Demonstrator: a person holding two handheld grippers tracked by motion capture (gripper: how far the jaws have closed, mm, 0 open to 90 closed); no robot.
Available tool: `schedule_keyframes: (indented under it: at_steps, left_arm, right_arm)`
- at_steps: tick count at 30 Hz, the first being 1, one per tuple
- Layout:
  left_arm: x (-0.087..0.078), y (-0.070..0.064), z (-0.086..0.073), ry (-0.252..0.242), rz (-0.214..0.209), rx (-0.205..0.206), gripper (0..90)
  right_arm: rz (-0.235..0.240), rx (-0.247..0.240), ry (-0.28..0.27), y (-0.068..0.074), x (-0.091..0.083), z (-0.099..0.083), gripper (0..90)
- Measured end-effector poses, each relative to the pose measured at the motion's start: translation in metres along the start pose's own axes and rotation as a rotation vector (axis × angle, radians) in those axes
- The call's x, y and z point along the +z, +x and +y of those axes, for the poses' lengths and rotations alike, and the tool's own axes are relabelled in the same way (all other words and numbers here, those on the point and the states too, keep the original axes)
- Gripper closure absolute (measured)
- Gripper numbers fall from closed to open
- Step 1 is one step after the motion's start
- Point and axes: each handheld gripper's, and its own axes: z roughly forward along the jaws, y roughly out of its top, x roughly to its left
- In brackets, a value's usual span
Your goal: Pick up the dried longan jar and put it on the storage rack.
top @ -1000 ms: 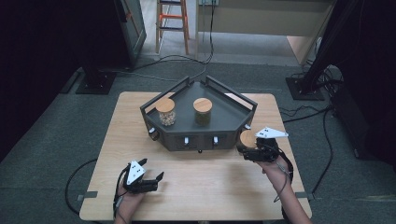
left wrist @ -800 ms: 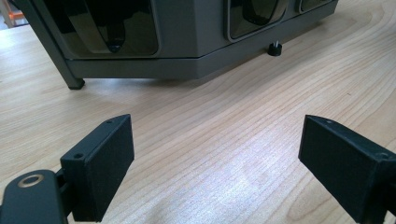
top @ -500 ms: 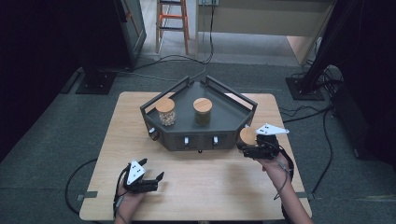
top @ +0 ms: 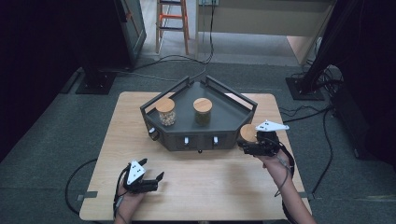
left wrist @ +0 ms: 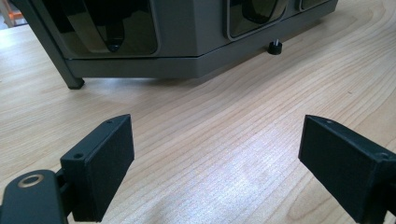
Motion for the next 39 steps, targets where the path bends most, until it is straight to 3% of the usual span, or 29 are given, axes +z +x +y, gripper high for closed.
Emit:
schedule_keyframes:
  at_steps: [13,39]
  left_arm:
    - [0.0,0.0,0.0,0.002,0.0,-0.001,10.3]
    - [0.001,-0.002,0.002,0.009,0.003,0.013,10.3]
  right_arm:
    - [0.018,0.019,-0.001,-0.004,0.001,0.012,25.2]
    - [0.005,0.01,0.013,-0.006,0.003,0.035,25.2]
